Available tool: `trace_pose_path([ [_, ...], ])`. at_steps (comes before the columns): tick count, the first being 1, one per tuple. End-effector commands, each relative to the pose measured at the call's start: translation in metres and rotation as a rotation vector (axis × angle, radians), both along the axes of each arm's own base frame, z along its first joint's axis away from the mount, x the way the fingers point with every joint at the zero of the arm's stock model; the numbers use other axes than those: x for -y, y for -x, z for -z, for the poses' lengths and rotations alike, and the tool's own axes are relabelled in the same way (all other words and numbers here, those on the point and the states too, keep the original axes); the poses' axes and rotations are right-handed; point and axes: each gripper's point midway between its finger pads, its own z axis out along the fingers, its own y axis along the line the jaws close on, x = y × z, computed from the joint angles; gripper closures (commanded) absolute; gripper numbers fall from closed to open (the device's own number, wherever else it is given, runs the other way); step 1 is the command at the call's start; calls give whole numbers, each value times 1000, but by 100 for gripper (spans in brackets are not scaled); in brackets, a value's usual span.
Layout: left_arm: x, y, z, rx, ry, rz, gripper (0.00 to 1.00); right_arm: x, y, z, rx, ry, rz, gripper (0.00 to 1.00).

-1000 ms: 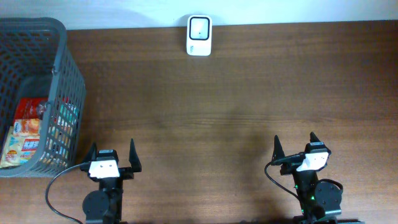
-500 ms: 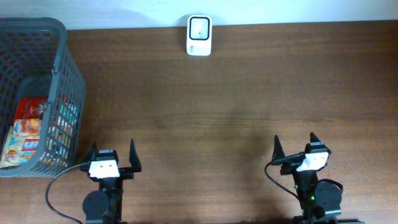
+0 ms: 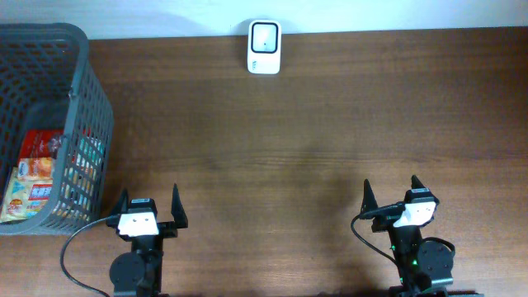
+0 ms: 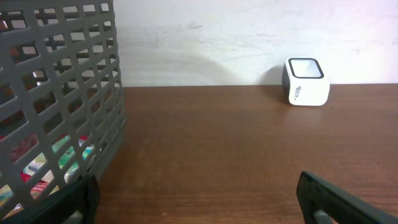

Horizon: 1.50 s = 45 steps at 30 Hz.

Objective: Scan the item barcode

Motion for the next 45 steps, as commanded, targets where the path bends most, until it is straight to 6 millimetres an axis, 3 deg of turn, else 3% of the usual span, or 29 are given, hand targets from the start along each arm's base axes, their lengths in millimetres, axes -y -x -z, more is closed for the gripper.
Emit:
trace_pose_path([
  [1,2,0,2,-6,-15,13,1,2,0,5,-11,1,7,1],
  [32,2,0,-1,7,-13,17,1,2,0,5,-11,1,7,1],
  [34,36,1,-5,23,22,208,1,2,0,5,-11,1,7,1],
  [35,57,5,-18,73,21,336,1,2,0,5,-11,1,7,2],
  [36,83,16,-43,181,-1,499,1,2,0,5,-11,1,7,1],
  [38,102,34,-81,352,-59,621,1,2,0,5,-11,1,7,2],
  [40,108,50,-113,499,-114,659,1,2,0,5,-11,1,7,1],
  [43,108,66,-154,579,-144,658,1,2,0,5,-11,1,7,1],
  [45,97,70,-185,609,-139,582,1,2,0,5,-11,1,7,1],
])
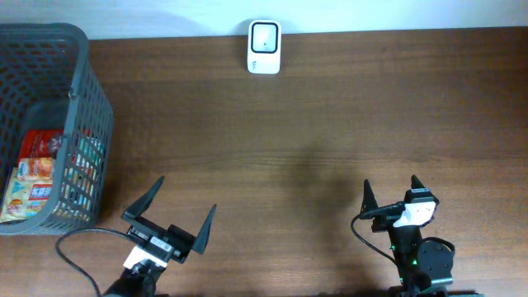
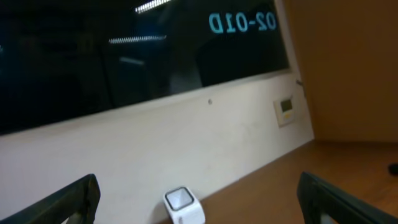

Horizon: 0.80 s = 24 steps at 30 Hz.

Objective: Scan the item barcode

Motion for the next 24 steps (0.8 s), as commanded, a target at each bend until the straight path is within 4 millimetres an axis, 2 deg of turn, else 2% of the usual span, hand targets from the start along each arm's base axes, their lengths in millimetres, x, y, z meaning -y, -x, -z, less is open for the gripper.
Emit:
trace_pose_path([
  [1,-10,18,-63,92,31,-61,1,2,0,4,-9,1,7,1],
  [3,-28,15,-99,103,32,-192,1,2,0,4,-9,1,7,1],
  [4,-32,11,-110,89,14,-227,1,2,0,4,-9,1,7,1],
  [5,-31,3,-121,56,-31,-235,1,2,0,4,-9,1,7,2],
  [6,-19,0,-128,40,-65,-166,1,2,0,4,-9,1,7,1],
  [8,0,-3,-129,29,-114,-56,1,2,0,4,-9,1,7,1],
  [9,0,-11,-128,21,-115,-55,1,2,0,4,-9,1,7,1],
  [11,-16,-27,-130,-13,-71,-147,1,2,0,4,-9,1,7,1],
  [14,-39,-55,-132,-243,-19,-267,1,2,0,4,-9,1,7,2],
  [16,-41,-80,-127,-482,-130,-291,1,2,0,4,-9,1,7,1],
  [19,-43,-114,-131,-661,-186,-290,1,2,0,4,-9,1,7,2],
  [21,-56,-141,-138,-696,-135,-366,1,2,0,4,-9,1,7,2],
  [22,-81,-163,-147,-734,31,-475,1,2,0,4,-9,1,7,1],
  [24,-111,-188,-158,-760,125,-553,1,2,0,4,-9,1,7,2],
])
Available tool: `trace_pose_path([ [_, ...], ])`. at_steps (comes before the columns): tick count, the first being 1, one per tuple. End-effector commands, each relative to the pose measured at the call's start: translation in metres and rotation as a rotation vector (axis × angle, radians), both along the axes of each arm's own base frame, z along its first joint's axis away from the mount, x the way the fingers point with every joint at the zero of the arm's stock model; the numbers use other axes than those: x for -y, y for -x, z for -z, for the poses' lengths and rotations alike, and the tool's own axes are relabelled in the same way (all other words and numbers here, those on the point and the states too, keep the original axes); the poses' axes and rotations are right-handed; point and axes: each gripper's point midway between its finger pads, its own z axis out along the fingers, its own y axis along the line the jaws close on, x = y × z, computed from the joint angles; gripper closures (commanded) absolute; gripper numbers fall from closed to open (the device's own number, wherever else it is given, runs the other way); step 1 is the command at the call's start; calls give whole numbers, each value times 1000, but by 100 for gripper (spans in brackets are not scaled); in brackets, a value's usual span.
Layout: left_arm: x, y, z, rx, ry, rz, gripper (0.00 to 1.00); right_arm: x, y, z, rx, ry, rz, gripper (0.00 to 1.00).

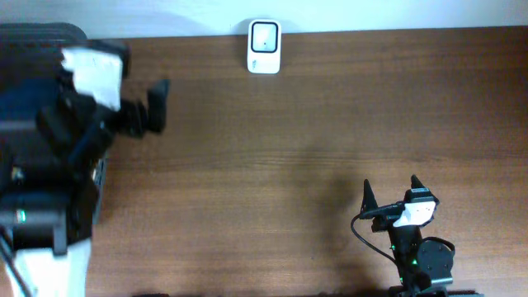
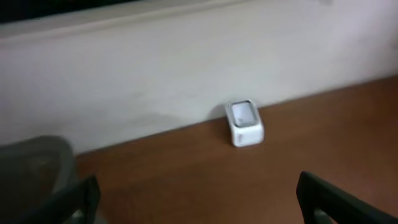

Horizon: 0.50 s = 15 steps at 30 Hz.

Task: Scan the item barcode
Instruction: 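Reach the left gripper into the basket and grasp the orange tissue pack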

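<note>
A white barcode scanner [image 1: 264, 36] stands at the table's far edge, also seen in the left wrist view as the scanner [image 2: 244, 122]. The grey mesh basket [image 1: 40, 31] is at the left, mostly covered by my raised left arm [image 1: 74, 124]; the packets inside it are hidden. My left gripper [image 2: 199, 202] is open and empty, high above the table by the basket's rim [image 2: 34, 155]. At the front right, my right gripper [image 1: 389, 190] stands open with nothing in it.
Brown wooden table [image 1: 330, 115] with a white wall [image 2: 155, 68] behind its far edge. The basket takes up the left side.
My left arm was low at the front left, its camera tilted up at the wall. Now it is raised high over the basket and looks down at table and scanner. The right arm has not moved.
Both grippers rested open at the front edge, the left one beside the basket holding red packets. Then the left gripper had lifted and tilted upward. Now it hangs open above the basket area, while the right stays at rest.
</note>
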Motion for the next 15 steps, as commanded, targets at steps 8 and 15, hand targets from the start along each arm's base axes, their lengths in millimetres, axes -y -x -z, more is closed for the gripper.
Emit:
trace_pose_path([
  [8,-223,-56,10,-152,217,-681,1,2,0,4,-7,1,7,1],
  [15,-298,-43,120,-447,366,-952,1,2,0,4,-7,1,7,2],
])
